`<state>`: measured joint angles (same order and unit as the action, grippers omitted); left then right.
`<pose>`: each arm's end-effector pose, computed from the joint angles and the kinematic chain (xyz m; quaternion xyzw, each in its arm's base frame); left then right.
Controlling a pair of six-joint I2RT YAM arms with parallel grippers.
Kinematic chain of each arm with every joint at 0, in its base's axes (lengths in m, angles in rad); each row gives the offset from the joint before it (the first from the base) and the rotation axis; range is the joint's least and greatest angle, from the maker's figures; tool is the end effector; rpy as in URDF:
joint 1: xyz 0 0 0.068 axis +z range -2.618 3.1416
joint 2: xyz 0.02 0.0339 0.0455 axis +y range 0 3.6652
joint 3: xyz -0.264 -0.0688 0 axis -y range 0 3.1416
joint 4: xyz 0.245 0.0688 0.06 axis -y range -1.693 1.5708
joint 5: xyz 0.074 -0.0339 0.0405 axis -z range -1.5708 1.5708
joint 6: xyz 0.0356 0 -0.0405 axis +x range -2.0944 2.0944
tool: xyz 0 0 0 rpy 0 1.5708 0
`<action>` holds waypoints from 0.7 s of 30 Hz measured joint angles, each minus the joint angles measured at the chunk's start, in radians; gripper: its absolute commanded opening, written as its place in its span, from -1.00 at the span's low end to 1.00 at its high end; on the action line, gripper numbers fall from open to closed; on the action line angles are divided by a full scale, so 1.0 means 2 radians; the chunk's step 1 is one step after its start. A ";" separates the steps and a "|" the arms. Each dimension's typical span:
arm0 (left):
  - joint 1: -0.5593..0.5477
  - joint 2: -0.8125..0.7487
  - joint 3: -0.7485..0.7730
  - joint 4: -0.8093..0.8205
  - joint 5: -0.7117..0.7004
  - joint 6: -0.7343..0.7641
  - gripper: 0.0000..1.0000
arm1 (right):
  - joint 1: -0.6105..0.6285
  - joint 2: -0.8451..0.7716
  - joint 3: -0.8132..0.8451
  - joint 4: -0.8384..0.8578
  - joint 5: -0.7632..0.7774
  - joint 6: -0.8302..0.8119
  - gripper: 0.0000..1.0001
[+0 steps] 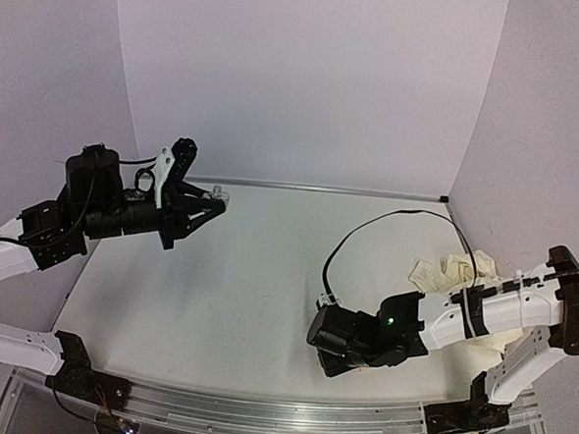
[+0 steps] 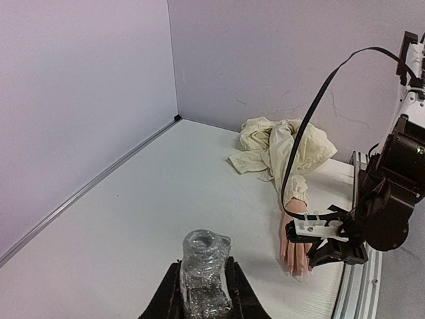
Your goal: Paint the nails
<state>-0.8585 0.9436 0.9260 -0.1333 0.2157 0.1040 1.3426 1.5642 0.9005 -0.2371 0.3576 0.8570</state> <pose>0.1371 -0.1704 0.3666 0.4112 0.6359 -0.3146 0.5724 0.0834 0.3039 0.1897 -0.1667 0.9162 0.2121 0.2965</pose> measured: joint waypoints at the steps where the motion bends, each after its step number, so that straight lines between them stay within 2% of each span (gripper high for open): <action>1: 0.000 0.000 0.000 0.000 0.000 0.000 -1.00 | 0.000 0.000 0.000 0.000 0.000 0.000 -1.00; 21: 0.000 0.000 0.000 0.000 0.000 0.000 -1.00 | 0.000 0.008 0.000 0.005 0.000 -0.007 -1.00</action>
<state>-0.8585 0.9436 0.9260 -0.1329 0.2161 0.1040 1.3426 1.5795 0.9005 -0.2264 0.3573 0.8421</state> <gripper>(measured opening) 0.178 0.153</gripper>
